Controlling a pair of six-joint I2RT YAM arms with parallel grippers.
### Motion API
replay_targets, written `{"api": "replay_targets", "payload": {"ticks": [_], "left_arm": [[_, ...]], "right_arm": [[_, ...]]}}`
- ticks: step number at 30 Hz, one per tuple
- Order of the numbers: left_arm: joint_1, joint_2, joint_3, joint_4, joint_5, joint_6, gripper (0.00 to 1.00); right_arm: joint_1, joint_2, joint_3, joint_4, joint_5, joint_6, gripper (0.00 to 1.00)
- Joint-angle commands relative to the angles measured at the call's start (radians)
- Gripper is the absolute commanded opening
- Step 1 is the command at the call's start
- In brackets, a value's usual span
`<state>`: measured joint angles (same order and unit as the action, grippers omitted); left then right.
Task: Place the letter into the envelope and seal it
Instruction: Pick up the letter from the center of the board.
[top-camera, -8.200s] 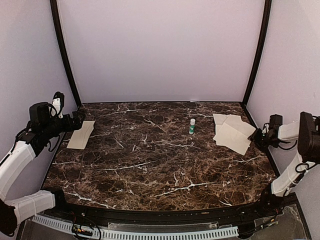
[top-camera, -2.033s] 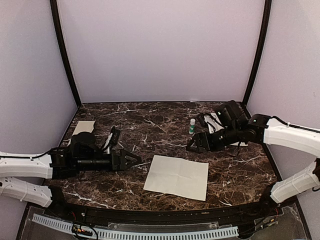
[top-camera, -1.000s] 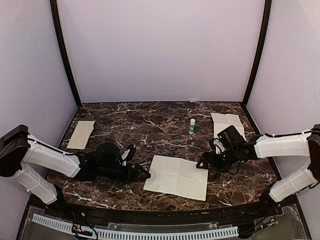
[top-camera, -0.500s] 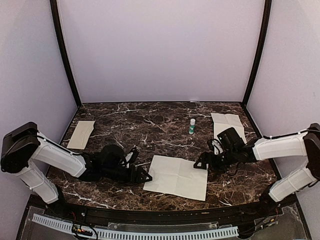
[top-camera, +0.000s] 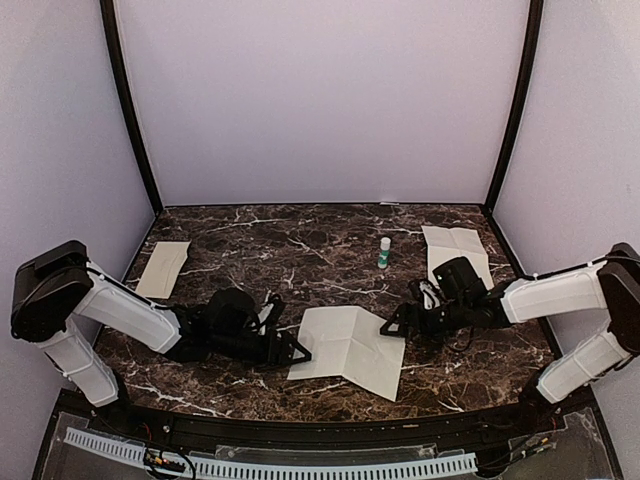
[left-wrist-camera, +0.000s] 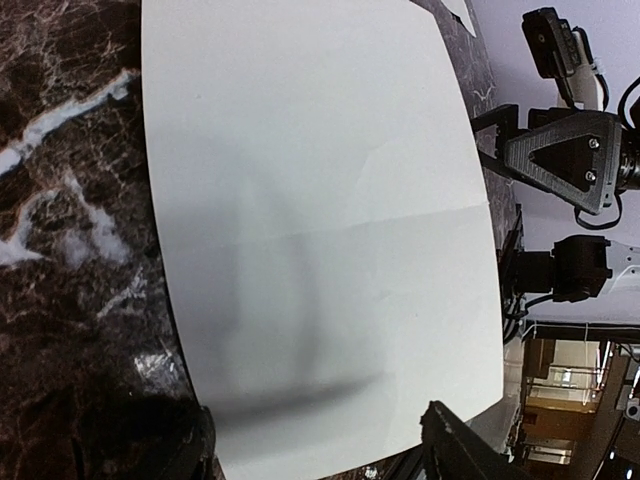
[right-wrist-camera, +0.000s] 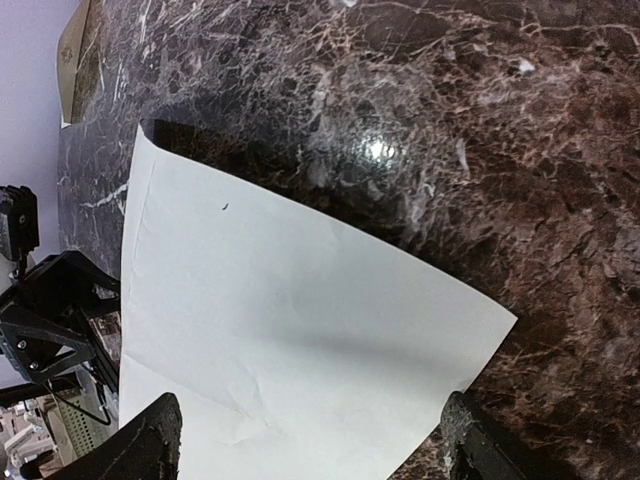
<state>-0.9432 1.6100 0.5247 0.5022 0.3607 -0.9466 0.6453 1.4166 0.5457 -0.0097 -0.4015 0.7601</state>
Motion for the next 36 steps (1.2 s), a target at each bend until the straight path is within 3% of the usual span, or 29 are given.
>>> {"api": "replay_targets", "payload": {"ticks": [1, 17, 36], "left_arm": [[-0.009, 0.015, 0.013, -0.007, 0.013, 0.007, 0.70], [-0.027, 0.040, 0.041, 0.060, 0.062, 0.015, 0.70], [-0.064, 0.012, 0.109, 0.068, 0.060, 0.057, 0.81]], "right_arm": [[0.021, 0.018, -0.023, 0.059, -0.043, 0.030, 0.87], [0.106, 0.101, 0.020, 0.147, -0.070, 0.081, 0.87], [0.140, 0.135, 0.034, 0.177, -0.037, 0.118, 0.87]]}}
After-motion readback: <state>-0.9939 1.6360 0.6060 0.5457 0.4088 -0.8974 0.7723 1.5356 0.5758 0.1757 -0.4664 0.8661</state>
